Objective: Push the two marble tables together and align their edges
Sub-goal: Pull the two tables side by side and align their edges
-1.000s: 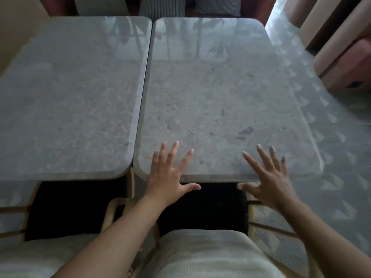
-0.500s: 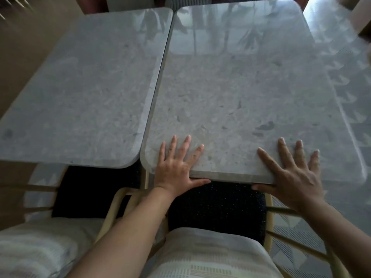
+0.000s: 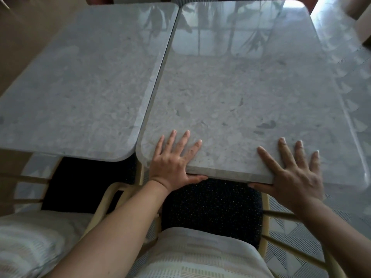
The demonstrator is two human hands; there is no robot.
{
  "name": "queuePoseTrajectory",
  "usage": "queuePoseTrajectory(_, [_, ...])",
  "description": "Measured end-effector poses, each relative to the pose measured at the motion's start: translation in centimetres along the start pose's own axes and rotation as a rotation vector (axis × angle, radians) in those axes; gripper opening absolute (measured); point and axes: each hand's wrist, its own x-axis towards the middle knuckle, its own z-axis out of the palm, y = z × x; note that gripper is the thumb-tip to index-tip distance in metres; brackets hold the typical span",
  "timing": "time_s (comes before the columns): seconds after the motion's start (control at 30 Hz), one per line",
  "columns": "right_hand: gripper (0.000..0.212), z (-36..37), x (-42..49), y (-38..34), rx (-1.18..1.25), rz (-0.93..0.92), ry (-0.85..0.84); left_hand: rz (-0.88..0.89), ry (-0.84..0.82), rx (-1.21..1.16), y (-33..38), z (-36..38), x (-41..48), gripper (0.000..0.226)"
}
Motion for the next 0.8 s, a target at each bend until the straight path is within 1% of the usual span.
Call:
queuePoseTrajectory(0.2, [0.111,-0.1,1.3,0.6,-0.004,0.004,0.038,0.005,0.061,0.015,-0.2,0.5,1.5,0.103])
queuePoseTrajectory(0.33, [0.110,0.0,2.1,0.6,0.004,-0.001,0.094,0.016,0.106,0.032,-0.5,1.0,2.1,0.103])
queuePoseTrajectory(0.43, [0.109,0.1,2.1,0.7,0.010,-0.008,0.115,0.024,0.114,0.040,-0.8,1.6,2.1,0.104])
queuePoseTrajectory(0.53, [0.110,0.2,2.0,0.8,0.003,-0.006,0.104,0.010,0.039,0.030,-0.8,1.5,1.8,0.105])
queuePoseTrajectory(0.63, [0.112,-0.4,1.8,1.1,0.035,-0.013,0.065,-0.037,-0.122,-0.001,-0.5,-0.1,2.2,0.109])
queuePoseTrajectory(0.67, [0.111,-0.8,1.6,1.3,0.080,-0.011,0.046,-0.050,-0.179,-0.014,-0.3,-0.7,2.2,0.109])
queuePoseTrajectory(0.73, [0.099,-2.0,0.9,1.2,0.316,0.016,0.046,-0.072,-0.270,-0.087,0.6,-2.1,1.6,0.109])
queuePoseTrajectory(0.8, [0.089,-3.6,-0.7,0.3,0.587,0.057,0.115,-0.067,-0.259,-0.216,2.4,-4.1,0.1,0.106])
